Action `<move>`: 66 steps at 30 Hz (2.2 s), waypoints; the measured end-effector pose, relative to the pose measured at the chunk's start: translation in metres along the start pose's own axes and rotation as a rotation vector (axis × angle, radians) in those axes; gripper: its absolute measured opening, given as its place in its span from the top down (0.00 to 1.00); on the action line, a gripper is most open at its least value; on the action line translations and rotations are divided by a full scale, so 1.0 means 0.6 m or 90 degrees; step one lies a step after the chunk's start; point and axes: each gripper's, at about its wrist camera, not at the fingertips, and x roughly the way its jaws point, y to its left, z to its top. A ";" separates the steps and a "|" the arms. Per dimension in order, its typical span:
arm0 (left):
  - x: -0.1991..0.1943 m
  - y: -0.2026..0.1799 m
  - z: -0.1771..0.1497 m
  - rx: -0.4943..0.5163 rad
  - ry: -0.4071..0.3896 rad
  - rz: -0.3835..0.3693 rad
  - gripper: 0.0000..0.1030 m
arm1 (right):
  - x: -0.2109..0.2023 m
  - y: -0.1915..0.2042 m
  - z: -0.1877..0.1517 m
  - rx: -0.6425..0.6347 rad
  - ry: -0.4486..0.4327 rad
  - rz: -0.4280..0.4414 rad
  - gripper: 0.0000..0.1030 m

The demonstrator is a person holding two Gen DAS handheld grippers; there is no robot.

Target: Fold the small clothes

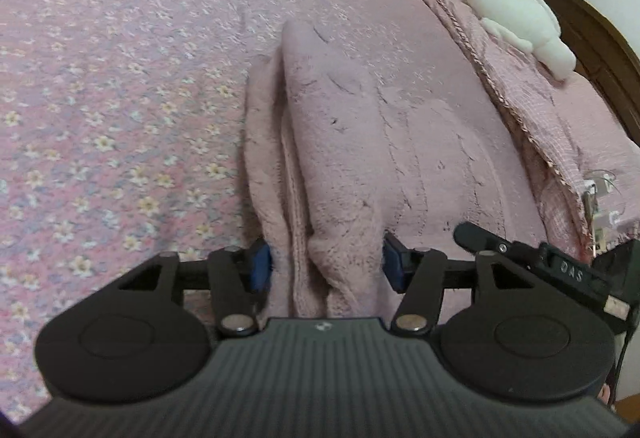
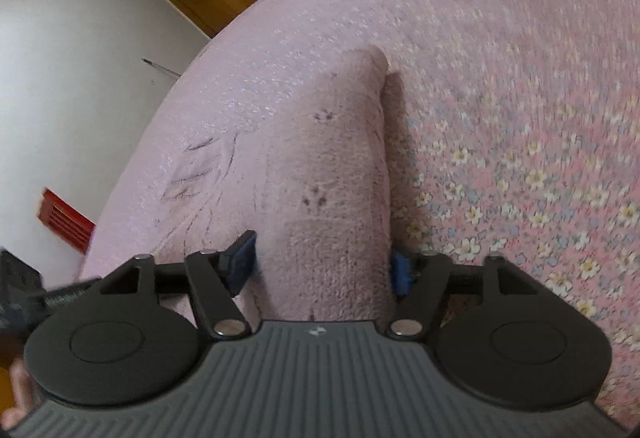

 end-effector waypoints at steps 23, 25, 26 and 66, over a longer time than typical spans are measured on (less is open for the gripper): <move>-0.053 -0.065 -0.120 0.192 -0.004 0.237 0.33 | -0.114 0.049 -0.133 -0.191 -0.026 -0.189 0.00; -0.038 -0.075 -0.135 0.208 -0.006 0.262 0.33 | -0.100 0.052 -0.145 -0.208 -0.005 -0.198 0.00; -0.035 -0.077 -0.141 0.219 -0.014 0.273 0.33 | -0.091 0.053 -0.150 -0.215 0.012 -0.203 0.00; -0.003 -0.104 -0.122 0.223 0.001 0.336 0.32 | -0.009 0.070 -0.144 -0.220 0.105 -0.298 0.00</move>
